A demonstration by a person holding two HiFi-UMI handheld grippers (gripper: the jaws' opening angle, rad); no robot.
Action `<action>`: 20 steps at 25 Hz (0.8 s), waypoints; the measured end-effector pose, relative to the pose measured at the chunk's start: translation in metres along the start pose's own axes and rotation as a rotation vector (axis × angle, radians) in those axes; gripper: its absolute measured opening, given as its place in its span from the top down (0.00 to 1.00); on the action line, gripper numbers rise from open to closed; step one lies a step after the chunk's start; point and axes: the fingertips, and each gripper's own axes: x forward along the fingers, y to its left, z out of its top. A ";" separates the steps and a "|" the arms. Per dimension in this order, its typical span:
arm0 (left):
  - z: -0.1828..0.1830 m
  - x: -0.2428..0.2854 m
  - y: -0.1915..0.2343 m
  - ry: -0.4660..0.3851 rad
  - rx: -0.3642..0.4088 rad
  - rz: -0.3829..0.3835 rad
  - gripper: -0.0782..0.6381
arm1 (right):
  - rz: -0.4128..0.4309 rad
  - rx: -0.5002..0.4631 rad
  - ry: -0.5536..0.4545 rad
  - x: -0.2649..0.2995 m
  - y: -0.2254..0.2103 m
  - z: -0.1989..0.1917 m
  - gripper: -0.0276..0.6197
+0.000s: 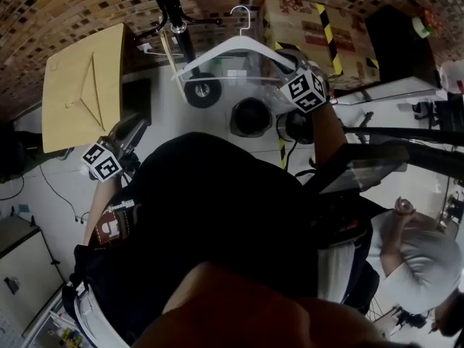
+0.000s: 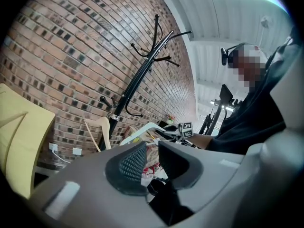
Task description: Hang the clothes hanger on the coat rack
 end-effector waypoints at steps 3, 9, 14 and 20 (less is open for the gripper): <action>0.000 -0.002 0.002 -0.001 -0.004 0.009 0.78 | 0.033 -0.062 0.009 0.017 0.002 0.007 0.78; -0.003 -0.008 0.010 -0.013 -0.015 0.038 0.78 | 0.089 -0.164 0.008 0.049 0.006 0.023 0.78; -0.003 -0.022 0.018 -0.025 -0.031 0.077 0.78 | 0.129 -0.231 0.008 0.072 0.011 0.034 0.78; -0.005 -0.031 0.026 -0.031 -0.048 0.113 0.78 | 0.146 -0.264 0.004 0.091 0.020 0.045 0.78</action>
